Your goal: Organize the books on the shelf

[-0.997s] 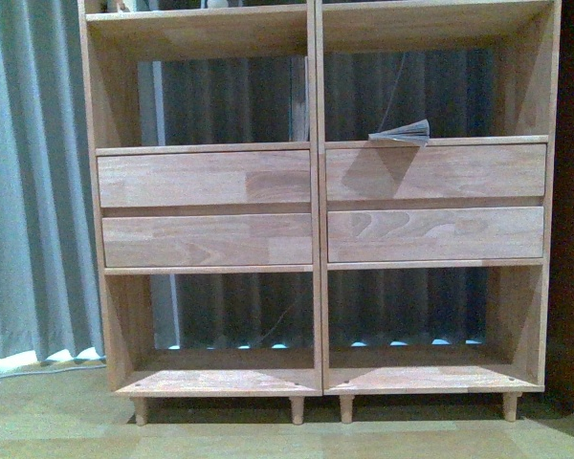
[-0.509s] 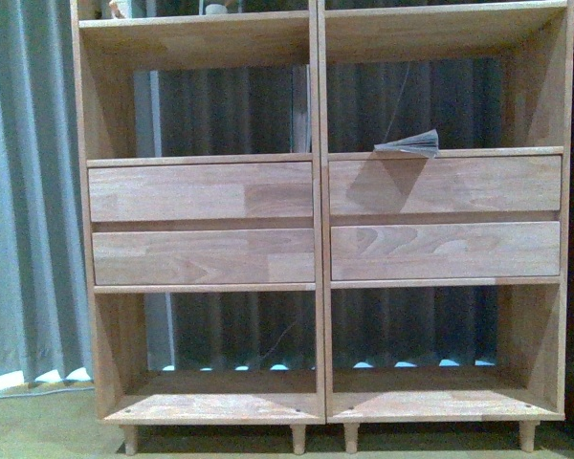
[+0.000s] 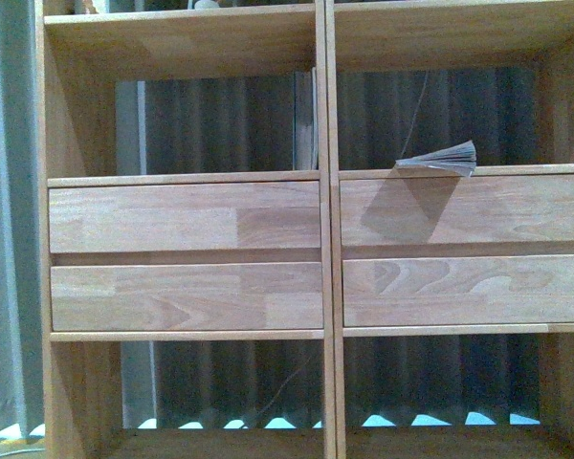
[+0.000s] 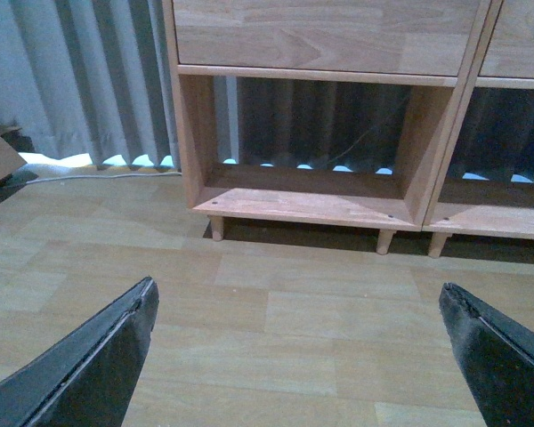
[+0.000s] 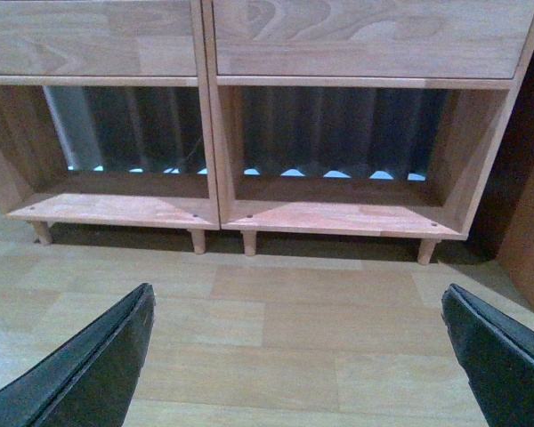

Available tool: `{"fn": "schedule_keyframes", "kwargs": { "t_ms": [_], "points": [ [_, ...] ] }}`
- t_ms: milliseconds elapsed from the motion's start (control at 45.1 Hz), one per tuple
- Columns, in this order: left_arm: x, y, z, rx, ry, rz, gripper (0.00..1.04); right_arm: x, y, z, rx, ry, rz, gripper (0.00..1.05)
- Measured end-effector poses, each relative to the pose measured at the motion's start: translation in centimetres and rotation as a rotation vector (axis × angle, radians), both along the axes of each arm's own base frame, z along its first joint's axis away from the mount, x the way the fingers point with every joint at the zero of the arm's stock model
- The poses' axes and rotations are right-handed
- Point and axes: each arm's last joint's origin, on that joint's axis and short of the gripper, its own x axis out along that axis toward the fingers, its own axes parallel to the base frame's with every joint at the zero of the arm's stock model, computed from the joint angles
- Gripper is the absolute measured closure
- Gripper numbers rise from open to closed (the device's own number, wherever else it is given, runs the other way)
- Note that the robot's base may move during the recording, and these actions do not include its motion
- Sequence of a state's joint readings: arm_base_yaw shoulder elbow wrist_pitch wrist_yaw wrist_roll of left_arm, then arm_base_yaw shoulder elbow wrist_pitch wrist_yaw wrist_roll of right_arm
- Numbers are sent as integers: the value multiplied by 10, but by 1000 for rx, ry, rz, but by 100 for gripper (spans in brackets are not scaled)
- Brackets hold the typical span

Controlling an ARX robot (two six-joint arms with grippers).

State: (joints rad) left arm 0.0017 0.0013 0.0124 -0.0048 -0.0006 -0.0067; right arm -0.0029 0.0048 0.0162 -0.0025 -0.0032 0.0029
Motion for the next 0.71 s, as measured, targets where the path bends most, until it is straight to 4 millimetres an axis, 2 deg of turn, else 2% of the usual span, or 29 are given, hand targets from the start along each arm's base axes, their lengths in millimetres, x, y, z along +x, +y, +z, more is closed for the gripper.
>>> {"fn": "schedule_keyframes", "kwargs": {
  "t_ms": [709],
  "points": [
    [0,0,0,0,0,0,7,0,0,0,0,0,0,7]
  ]
}}
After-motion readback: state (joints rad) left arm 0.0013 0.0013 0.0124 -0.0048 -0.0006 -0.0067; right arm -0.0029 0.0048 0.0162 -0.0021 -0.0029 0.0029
